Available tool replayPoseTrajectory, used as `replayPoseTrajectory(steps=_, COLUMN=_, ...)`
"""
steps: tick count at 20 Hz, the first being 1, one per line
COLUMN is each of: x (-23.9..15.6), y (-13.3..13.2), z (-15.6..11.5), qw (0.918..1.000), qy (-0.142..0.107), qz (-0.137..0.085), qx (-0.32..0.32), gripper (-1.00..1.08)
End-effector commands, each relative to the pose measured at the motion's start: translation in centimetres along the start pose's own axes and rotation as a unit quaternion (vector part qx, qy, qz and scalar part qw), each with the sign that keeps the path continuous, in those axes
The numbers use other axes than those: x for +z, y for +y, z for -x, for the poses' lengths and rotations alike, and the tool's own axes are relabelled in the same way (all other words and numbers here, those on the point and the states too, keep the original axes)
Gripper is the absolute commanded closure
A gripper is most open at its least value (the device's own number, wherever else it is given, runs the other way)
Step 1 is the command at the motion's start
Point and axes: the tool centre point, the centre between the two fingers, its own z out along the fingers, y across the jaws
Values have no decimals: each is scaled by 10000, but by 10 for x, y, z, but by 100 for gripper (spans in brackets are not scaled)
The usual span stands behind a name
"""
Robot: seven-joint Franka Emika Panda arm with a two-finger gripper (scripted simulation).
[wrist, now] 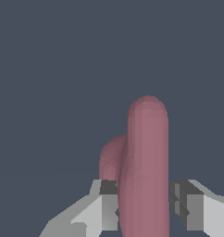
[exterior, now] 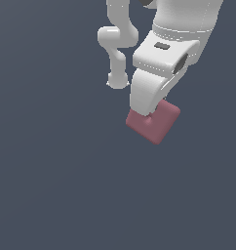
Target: Pick up the object and move it to a goal position.
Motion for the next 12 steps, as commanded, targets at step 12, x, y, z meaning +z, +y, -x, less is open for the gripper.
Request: replayPoseTrajectory(steps=12, x=-34, y=-8, z=-5, qw=10000, qy=-8, qz=-9, qx=8, gripper=108)
